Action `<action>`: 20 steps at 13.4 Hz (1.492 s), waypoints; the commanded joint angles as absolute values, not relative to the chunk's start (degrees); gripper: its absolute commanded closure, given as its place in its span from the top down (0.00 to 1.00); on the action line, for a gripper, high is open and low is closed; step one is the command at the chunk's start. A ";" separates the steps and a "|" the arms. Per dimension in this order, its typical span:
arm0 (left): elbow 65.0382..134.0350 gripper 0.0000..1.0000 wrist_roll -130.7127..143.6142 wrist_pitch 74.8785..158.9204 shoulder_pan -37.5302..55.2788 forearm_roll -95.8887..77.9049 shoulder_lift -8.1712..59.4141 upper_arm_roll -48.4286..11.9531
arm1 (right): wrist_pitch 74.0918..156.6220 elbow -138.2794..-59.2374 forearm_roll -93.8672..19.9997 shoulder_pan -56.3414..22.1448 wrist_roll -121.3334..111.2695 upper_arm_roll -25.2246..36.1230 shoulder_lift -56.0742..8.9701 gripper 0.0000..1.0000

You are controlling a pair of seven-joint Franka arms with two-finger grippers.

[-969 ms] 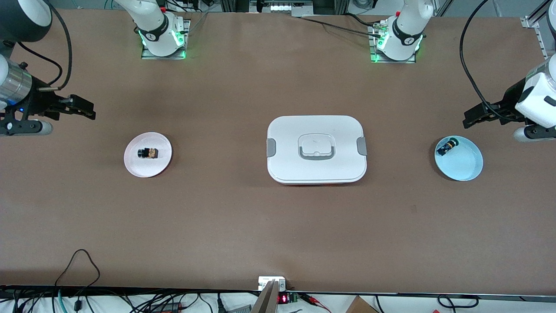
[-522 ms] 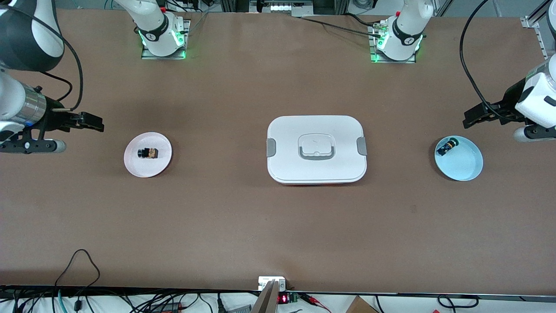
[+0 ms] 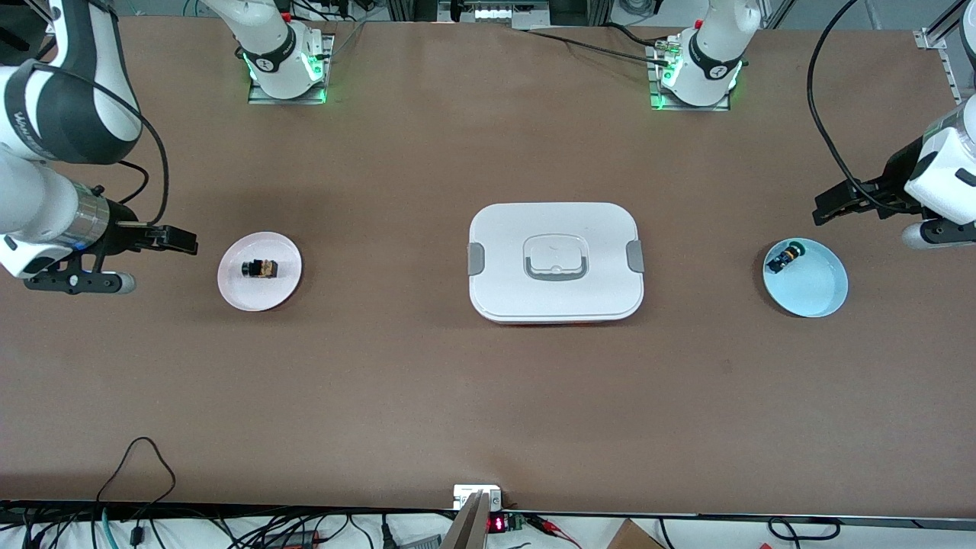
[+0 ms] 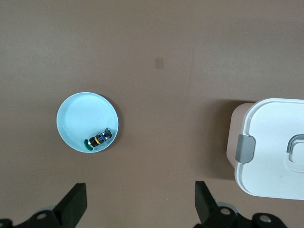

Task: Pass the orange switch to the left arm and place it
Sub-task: 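Move the right gripper over the orange switch in the white dish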

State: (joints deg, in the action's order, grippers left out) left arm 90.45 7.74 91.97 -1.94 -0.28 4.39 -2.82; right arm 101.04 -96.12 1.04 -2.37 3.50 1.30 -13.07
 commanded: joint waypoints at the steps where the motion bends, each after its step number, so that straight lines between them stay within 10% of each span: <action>1: 88.86 1.00 8.44 91.23 -1.85 0.44 5.27 -2.90 | 105.37 -101.06 2.20 -2.37 4.39 1.23 -11.87 1.00; 20: 88.86 1.00 8.35 91.23 -2.20 0.35 5.27 -2.90 | 128.13 -117.50 2.37 -4.22 4.57 0.88 -18.36 1.00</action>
State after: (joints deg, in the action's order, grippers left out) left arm 90.45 7.74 91.97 -2.01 -0.28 4.43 -2.67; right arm 125.73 -115.86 1.35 -4.52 3.73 0.94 -18.20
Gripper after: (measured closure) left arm 0.000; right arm 0.000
